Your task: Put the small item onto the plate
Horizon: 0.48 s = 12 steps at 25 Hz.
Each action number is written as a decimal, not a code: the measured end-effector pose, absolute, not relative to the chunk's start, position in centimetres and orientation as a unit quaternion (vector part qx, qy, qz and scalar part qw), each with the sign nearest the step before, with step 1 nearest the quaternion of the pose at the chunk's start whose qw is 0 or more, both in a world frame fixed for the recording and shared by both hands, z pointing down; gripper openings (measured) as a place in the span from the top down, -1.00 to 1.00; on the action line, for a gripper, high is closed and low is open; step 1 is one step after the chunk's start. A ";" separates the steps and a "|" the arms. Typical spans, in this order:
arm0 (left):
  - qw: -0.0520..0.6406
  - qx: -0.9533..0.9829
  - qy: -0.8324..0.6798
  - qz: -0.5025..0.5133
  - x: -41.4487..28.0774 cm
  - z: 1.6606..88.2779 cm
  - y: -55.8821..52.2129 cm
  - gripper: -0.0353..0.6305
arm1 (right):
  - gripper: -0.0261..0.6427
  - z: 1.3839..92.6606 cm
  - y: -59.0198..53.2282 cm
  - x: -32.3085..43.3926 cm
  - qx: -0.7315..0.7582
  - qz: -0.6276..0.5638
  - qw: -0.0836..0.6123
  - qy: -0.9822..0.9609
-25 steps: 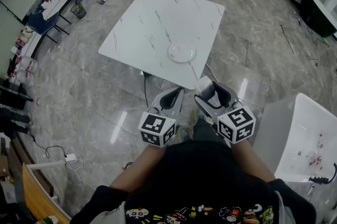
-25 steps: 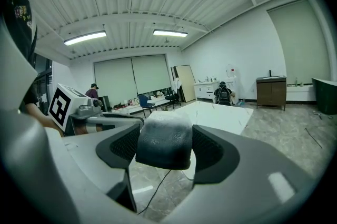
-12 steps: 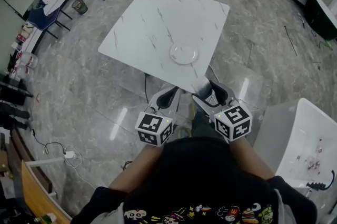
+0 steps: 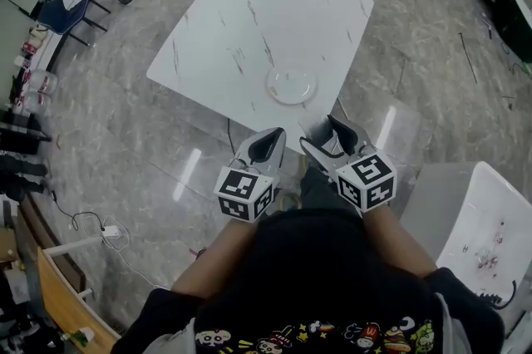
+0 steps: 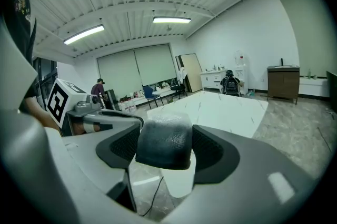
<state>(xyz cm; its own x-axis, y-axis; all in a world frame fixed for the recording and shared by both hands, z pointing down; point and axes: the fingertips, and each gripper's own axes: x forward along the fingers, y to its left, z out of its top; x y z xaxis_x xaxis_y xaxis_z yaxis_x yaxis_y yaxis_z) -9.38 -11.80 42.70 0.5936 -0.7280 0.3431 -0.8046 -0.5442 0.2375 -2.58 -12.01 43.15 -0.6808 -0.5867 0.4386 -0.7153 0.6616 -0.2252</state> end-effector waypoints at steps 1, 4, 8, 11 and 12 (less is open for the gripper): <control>0.191 0.871 -0.441 0.104 -9.4 43.0 -12.6 0.89 | -0.09 43.6 -12.9 -2.7 0.358 0.196 0.171 -0.897; 0.206 0.863 -0.448 0.108 -9.5 44.5 -15.3 0.89 | -0.09 45.3 -15.8 -3.1 0.342 0.204 0.187 -0.898; 0.235 0.849 -0.459 0.116 -9.6 47.2 -18.3 0.89 | -0.09 48.5 -19.5 -3.8 0.318 0.212 0.216 -0.899; 0.259 0.836 -0.469 0.118 -9.8 49.3 -20.2 0.89 | -0.09 51.0 -22.2 -4.5 0.299 0.216 0.238 -0.898; 0.268 0.831 -0.472 0.119 -9.9 50.1 -20.8 0.89 | -0.09 51.8 -23.0 -4.7 0.293 0.217 0.245 -0.898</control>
